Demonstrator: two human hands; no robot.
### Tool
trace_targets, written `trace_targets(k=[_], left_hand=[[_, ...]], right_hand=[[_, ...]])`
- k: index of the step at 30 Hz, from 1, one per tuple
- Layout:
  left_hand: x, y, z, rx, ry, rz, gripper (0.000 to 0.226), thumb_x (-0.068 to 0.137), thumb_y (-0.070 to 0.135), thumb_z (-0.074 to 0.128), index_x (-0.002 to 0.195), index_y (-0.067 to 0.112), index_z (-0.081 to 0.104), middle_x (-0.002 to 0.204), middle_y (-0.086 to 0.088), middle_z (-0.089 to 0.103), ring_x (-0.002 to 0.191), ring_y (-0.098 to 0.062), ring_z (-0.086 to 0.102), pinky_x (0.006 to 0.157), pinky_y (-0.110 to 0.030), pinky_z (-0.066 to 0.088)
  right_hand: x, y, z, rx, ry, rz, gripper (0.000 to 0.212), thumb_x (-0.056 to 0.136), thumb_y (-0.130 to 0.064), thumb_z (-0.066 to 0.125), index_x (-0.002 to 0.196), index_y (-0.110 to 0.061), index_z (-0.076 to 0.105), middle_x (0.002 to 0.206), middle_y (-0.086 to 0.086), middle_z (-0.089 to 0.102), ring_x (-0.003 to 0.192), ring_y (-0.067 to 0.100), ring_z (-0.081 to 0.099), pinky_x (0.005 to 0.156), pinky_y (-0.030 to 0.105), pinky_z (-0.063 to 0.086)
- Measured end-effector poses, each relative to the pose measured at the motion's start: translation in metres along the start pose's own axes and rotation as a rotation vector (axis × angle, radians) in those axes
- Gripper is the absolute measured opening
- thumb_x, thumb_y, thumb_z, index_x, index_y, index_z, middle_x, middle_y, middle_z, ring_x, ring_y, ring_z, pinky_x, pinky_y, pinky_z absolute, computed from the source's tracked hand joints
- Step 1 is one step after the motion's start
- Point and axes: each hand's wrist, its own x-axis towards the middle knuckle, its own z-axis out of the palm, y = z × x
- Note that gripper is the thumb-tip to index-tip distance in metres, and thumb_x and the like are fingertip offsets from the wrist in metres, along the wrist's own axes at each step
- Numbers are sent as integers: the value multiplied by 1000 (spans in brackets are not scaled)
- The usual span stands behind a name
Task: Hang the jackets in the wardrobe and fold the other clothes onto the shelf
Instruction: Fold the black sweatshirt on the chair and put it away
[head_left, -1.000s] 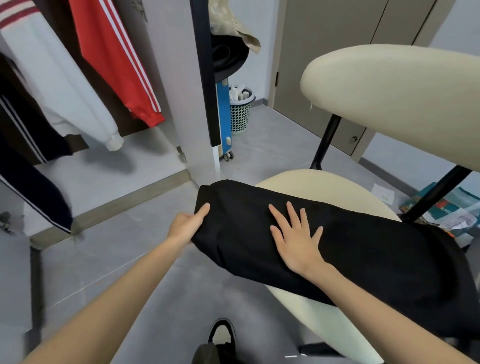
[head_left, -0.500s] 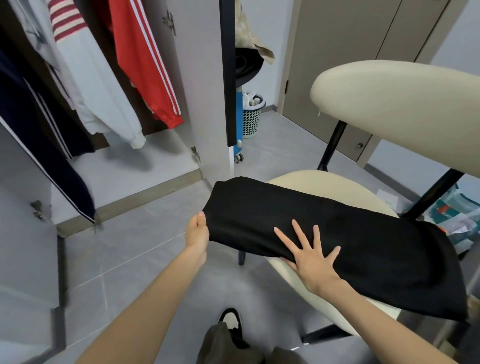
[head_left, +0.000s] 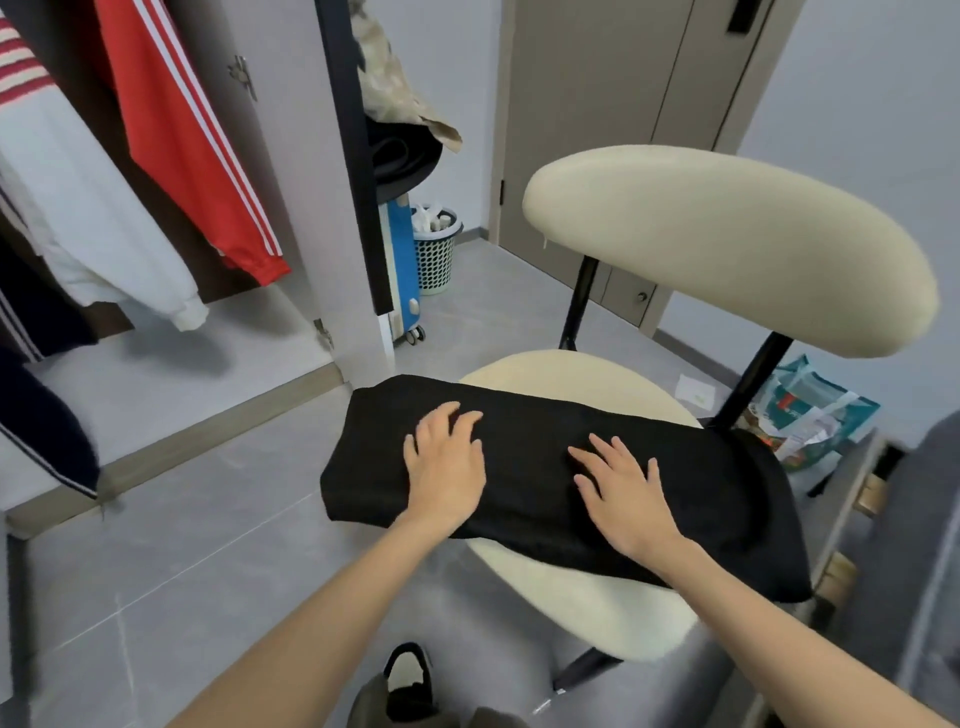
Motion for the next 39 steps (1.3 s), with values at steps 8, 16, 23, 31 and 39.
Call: trace_targets(k=[8,16,23,31,39], left_hand=[[4,119,102,220,-399,273,53,103,45,24,152,43,3,162,5,-13,144,-40,-21,107,-71,-10],[9,95,145,370,-245,218,64,82,70,-10,143,51,-22,161,6,-14,144,-43,-17,99,-73,-20],[7,90,152,376,-169,230,64,84,70,-6,144,52,-18,162,7,-8,146,-43,-10,103,-74,-9],[6,83,148,375,-241,286,59,86,70,-3,137,52,-26,161,10,-11,147,-34,-13,105,-72,-10],[8,66,131,374,-256,377,53,96,56,2,146,47,-11,162,13,-5,149,-15,-9,116,-56,-7]], right_hand=[[-3,116,-40,9,210,380,45,102,-33,36,146,-23,36,158,5,26,147,26,15,117,55,15],[38,160,-51,319,216,597,61,95,-52,48,140,-12,39,137,11,52,125,32,49,90,39,43],[51,172,-60,711,369,748,23,93,-37,59,92,-14,62,103,10,66,78,20,58,71,30,44],[28,173,-49,829,487,989,38,92,-20,60,128,-15,48,130,12,51,110,29,49,92,39,42],[10,79,11,-60,138,120,49,103,-47,22,151,-44,15,163,-4,5,149,28,-3,113,56,-16]])
